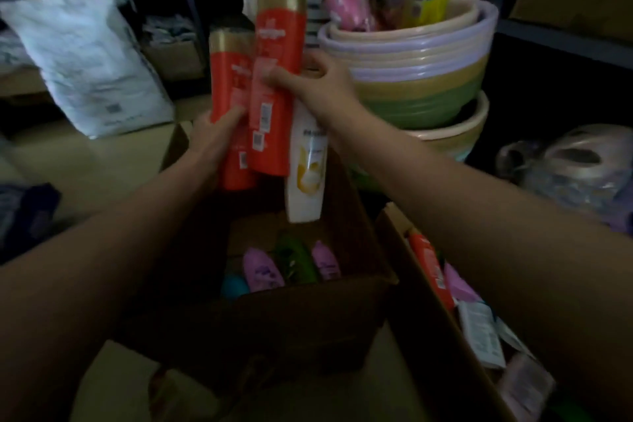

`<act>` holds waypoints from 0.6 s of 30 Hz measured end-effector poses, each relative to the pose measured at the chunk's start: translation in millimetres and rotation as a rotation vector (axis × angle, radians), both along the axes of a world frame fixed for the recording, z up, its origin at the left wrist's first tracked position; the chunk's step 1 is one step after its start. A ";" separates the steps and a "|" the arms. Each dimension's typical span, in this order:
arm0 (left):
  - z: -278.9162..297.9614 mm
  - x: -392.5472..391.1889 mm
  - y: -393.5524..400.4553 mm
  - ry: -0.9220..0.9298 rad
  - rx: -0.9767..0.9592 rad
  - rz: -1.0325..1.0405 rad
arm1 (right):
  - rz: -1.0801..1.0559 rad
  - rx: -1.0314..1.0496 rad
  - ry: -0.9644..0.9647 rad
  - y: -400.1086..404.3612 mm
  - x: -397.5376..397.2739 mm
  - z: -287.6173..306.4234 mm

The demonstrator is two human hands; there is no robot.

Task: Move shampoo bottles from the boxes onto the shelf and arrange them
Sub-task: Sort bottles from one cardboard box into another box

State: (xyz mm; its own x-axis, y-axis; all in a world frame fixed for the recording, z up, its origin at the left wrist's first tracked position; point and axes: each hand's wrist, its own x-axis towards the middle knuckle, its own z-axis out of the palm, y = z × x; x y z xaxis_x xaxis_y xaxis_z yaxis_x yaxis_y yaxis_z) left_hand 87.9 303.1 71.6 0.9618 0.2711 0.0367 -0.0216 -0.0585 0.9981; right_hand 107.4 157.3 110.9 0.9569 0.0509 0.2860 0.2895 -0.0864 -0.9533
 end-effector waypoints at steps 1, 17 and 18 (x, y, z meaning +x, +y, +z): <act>-13.0 -1.2 12.6 0.082 -0.049 -0.018 | 0.041 -0.019 0.054 13.6 -0.2 -15.1; -122.0 -4.1 29.1 0.905 0.375 -0.378 | 0.157 -0.925 0.651 41.4 6.1 -154.0; -123.6 -2.3 28.8 0.899 0.414 -0.383 | 0.137 -0.909 0.641 42.1 8.8 -156.3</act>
